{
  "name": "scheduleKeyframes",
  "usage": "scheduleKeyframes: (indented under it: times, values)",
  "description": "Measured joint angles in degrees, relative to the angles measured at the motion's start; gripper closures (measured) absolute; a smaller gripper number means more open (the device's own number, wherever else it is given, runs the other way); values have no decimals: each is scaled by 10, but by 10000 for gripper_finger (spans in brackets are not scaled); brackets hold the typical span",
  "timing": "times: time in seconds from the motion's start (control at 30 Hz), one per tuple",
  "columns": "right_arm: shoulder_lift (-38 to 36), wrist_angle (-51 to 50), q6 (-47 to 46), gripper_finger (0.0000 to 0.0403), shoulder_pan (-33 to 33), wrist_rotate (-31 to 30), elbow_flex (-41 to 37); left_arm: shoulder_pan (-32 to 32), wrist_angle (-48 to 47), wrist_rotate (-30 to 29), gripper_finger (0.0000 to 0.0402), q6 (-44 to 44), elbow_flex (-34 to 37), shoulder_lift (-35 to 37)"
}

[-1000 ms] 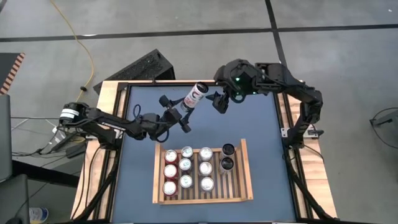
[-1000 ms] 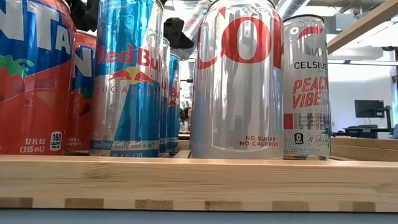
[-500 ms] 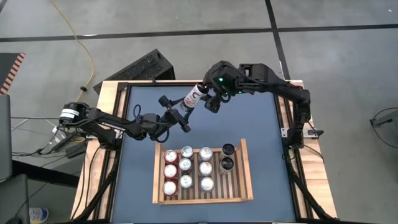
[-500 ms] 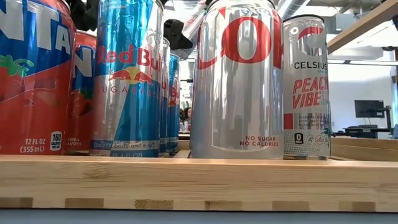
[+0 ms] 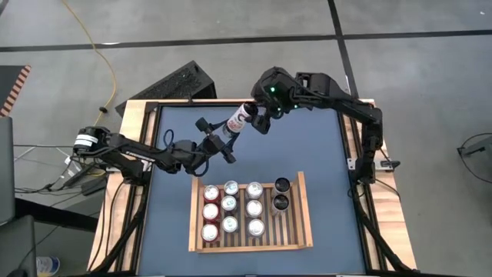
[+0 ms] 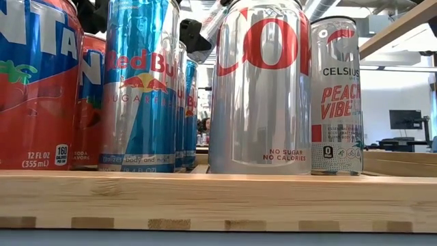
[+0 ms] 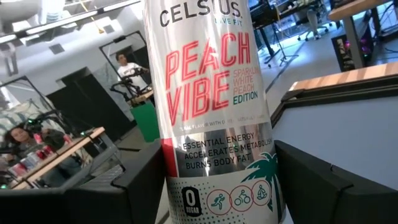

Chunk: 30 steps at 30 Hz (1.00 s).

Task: Place canned beverage on shelf
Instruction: Put the white-pink soda can on the shelf aligned with the other white-pink soda can

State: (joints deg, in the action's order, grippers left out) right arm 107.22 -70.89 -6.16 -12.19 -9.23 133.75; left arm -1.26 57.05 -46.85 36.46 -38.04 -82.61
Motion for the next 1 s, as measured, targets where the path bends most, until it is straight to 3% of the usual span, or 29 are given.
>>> scheduleKeyframes:
  times: [0.23, 1.0]
  values:
    - [8, 19, -31, 14, -24, 35, 0, 0, 22, -6, 152, 19, 0, 0]
    - [4, 29, 36, 14, -56, 132, 12, 0, 25, 14, 152, 38, -1, 0]
